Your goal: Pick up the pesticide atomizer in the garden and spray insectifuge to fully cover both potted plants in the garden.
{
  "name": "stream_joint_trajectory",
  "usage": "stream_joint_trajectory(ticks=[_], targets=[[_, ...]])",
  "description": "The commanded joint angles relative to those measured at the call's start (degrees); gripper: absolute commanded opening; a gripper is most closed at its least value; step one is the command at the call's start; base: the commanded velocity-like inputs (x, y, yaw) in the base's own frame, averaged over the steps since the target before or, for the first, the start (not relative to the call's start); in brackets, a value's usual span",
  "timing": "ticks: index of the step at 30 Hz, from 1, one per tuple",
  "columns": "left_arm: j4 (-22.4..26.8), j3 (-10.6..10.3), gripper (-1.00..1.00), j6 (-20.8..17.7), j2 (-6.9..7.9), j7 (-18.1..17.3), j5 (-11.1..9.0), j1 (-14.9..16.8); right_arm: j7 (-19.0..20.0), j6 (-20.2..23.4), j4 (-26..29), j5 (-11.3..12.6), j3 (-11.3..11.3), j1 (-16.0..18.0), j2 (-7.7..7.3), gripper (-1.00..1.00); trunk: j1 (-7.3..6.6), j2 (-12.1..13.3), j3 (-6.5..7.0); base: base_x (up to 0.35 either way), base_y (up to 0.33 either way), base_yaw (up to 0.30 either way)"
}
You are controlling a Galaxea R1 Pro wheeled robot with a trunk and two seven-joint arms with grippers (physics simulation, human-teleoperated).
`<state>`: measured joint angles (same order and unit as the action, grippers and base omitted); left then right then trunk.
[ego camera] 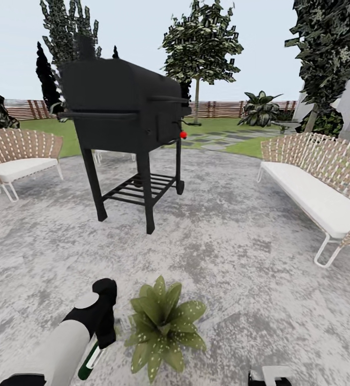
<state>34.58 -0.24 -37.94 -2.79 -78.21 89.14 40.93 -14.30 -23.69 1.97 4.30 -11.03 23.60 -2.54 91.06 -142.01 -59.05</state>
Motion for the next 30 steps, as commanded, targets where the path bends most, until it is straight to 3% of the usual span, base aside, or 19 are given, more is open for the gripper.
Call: stream_joint_trajectory(ticks=[1,3,6,9,17,24,27,30], targets=[[0.1,0.0,-1.0,-0.4,0.91,0.1,-0.1,0.0,-0.1,-0.2,0.0,0.4,-0.5,0.0,-0.01,1.0,-0.04,0.0,-0.05,-0.272,0.225,0.0],[0.2,0.1,-1.0,0.5,3.07,1.4,-2.8,0.0,-0.1,-0.1,0.0,0.4,-0.5,0.0,-0.01,1.0,-0.04,0.0,-0.05,-0.24,0.247,0.0],[-0.2,0.6,-1.0,8.7,7.62,9.4,-15.0,-0.1,-0.1,-0.1,0.0,0.4,-0.5,0.0,-0.01,1.0,-0.04,0.0,-0.05,-0.087,0.311,0.0],[-1.0,1.3,-1.0,15.2,10.69,13.5,-23.3,-0.1,-0.1,-0.2,0.0,0.4,-0.5,0.0,0.13,1.0,-0.04,0.0,-0.05,-0.011,0.334,0.0],[-8.5,1.6,-1.0,16.7,10.98,25.7,-27.8,-0.1,-0.2,-0.2,0.2,0.4,-0.4,0.0,0.11,1.0,-0.04,0.0,-0.05,-0.001,0.337,-0.004],[-12.4,1.9,-1.0,20.0,11.18,27.0,-30.4,-0.1,-0.2,-0.2,0.3,0.4,-0.4,0.0,-0.02,1.0,-0.04,0.0,-0.05,0.0,0.337,-0.225],[-12.5,4.6,-1.0,20.1,11.03,28.1,-31.7,-0.1,-0.2,-0.2,0.2,0.5,-0.4,0.0,-0.08,1.0,-0.04,0.0,-0.05,0.044,0.337,-0.298],[-14.0,6.3,-1.0,20.1,10.69,31.5,-32.6,-0.1,-0.2,-0.2,0.2,0.5,-0.3,0.0,-0.12,1.0,-0.04,0.0,-0.05,0.186,0.285,-0.299]])
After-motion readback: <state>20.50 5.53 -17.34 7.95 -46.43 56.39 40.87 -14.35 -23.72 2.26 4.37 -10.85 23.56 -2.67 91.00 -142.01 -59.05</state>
